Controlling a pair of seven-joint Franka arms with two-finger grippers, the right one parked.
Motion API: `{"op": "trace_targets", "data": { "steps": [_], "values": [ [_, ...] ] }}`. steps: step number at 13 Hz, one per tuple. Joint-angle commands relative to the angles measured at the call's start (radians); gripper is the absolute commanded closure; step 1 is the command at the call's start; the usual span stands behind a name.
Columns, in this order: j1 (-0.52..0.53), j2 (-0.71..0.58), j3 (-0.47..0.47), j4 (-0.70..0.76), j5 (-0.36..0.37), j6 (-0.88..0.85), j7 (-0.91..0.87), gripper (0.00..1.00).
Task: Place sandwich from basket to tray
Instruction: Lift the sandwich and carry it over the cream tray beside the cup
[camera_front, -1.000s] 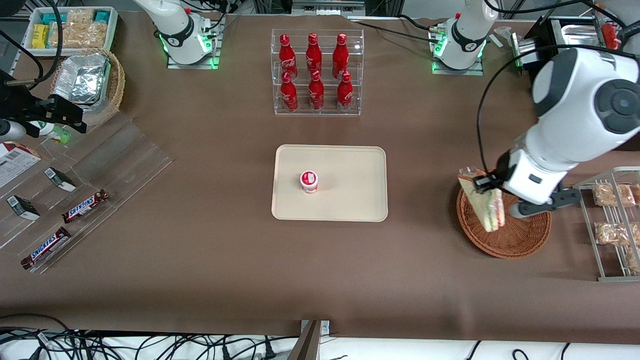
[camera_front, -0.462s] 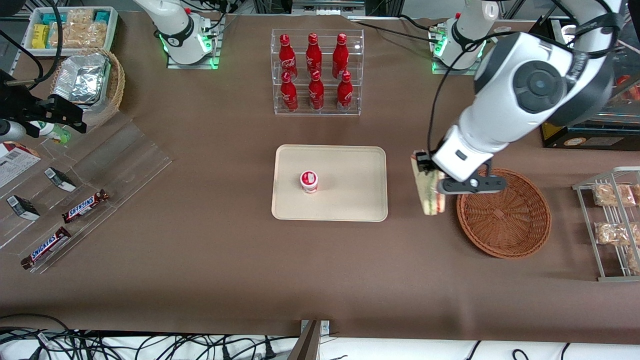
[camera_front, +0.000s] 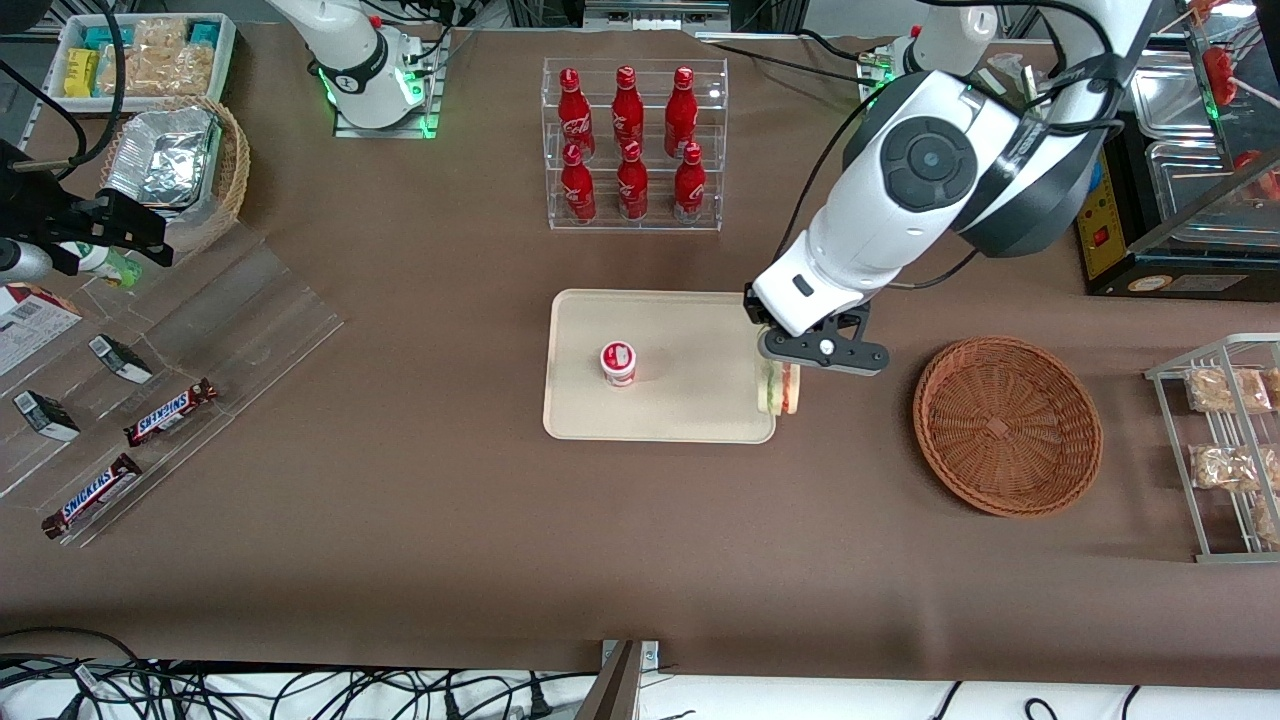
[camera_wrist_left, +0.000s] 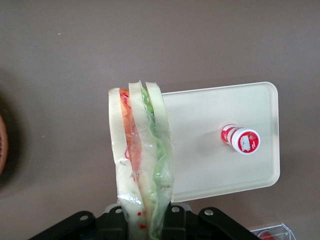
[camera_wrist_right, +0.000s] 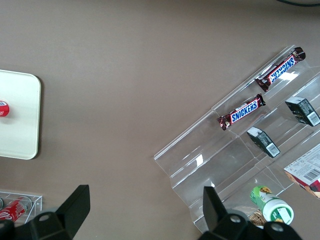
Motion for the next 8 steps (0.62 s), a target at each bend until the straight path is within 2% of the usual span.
{"op": "trace_targets", "data": {
  "steps": [1,2,5,8],
  "values": [
    [-0.008,0.010,0.001,-0.081,0.019,0.114,0.016,1.00],
    [-0.009,0.010,0.003,-0.118,0.022,0.153,0.016,1.00],
    [-0.029,0.016,0.001,-0.256,0.106,0.321,-0.063,1.00],
    [-0.060,0.082,0.001,-0.290,0.202,0.385,-0.152,1.00]
  ]
}}
